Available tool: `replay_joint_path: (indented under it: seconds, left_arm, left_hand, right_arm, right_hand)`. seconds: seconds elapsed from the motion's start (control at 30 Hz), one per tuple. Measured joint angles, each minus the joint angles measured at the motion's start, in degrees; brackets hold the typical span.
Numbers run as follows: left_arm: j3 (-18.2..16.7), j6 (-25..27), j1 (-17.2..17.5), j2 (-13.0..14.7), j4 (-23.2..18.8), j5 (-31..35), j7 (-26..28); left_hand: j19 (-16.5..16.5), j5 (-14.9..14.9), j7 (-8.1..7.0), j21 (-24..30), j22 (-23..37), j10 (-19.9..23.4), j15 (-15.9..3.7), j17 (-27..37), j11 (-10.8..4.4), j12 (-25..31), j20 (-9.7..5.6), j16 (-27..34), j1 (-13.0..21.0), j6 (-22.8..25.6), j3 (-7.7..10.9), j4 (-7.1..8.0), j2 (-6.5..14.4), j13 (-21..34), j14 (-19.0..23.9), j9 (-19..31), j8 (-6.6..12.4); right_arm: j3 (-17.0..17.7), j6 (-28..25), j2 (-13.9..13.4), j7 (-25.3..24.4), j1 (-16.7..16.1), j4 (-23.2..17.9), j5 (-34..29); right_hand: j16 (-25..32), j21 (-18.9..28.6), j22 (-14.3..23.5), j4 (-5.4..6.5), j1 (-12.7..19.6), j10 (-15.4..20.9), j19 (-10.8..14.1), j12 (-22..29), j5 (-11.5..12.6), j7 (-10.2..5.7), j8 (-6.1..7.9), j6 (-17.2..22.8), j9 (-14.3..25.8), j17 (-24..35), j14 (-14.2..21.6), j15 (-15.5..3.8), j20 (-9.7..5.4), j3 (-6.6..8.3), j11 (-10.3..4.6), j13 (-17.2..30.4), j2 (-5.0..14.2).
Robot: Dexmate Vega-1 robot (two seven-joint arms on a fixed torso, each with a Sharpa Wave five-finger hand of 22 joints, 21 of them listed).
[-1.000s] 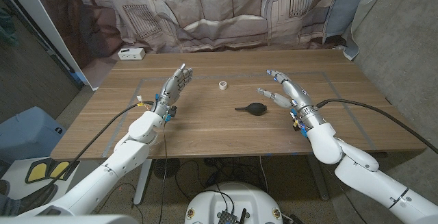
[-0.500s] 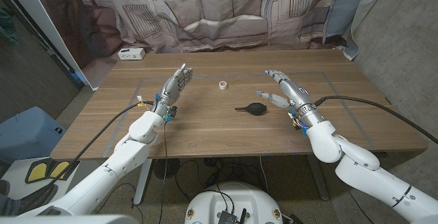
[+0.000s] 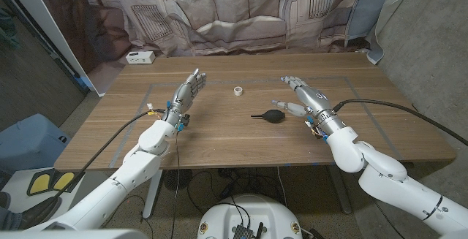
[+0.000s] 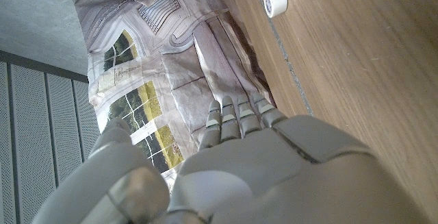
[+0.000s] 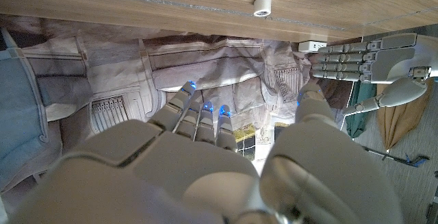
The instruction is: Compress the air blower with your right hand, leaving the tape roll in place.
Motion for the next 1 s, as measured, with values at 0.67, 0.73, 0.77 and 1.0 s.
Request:
replay_joint_path:
  seconds: [0.67,0.73,0.77,1.0]
  left_arm:
    - [-0.42,-0.3,1.49,0.14,-0.88,0.02,0.64]
    - [-0.42,-0.3,1.49,0.14,-0.88,0.01,0.64]
    - [-0.42,-0.31,1.53,0.15,-0.88,0.0,0.64]
    - [-0.43,-0.31,1.44,0.15,-0.83,-0.12,0.43]
  left_hand:
    - [0.0,0.0,-0.21,-0.4,0.0,0.0,0.0,0.0,0.0,0.0,0.0,0.0,0.31,0.21,0.0,0.01,0.31,-0.28,0.0,0.0,0.0]
    - [0.0,0.0,0.03,-0.4,0.0,0.0,0.0,0.0,0.0,0.0,0.0,0.0,0.31,0.44,-0.01,0.01,0.31,-0.28,0.0,0.0,0.0]
    - [0.0,0.0,0.12,-0.4,0.0,0.0,0.0,0.0,0.0,0.0,0.0,0.0,0.31,0.54,-0.01,0.01,0.31,-0.28,0.0,0.0,0.0]
    - [0.0,0.0,-0.09,-0.4,0.0,0.0,0.0,0.0,0.0,0.0,0.0,0.0,0.3,0.75,-0.01,0.01,0.3,-0.28,0.0,0.0,0.0]
  right_arm:
    - [-2.61,-7.36,-2.4,8.48,3.01,-4.1,-1.45]
    - [-2.98,-7.36,-2.48,8.48,3.43,-4.36,-1.45]
    - [-3.3,-8.35,-2.55,9.65,3.81,-4.53,-1.79]
    - [-4.44,-9.82,-2.92,12.0,5.29,-5.03,-2.36]
  right_hand:
    - [0.5,0.27,0.0,0.09,1.21,1.51,0.01,0.68,0.0,0.3,1.31,1.59,0.29,0.0,0.54,-0.52,0.0,0.39,-0.23,0.14,-0.12]
    - [0.5,0.29,0.0,0.09,1.5,1.51,0.52,0.68,0.0,0.3,1.31,1.58,0.29,0.0,1.0,-0.46,0.03,0.39,-0.23,0.14,0.17]
    - [0.78,0.29,0.0,0.09,1.69,1.51,1.0,0.68,0.0,0.3,1.31,1.58,0.29,0.0,1.41,-0.31,0.1,0.39,-0.23,0.14,-0.02]
    - [0.94,0.74,0.0,0.09,2.04,2.13,1.48,1.09,0.0,0.3,1.31,1.58,0.29,0.01,1.8,-0.07,0.19,0.39,-0.23,0.14,-0.37]
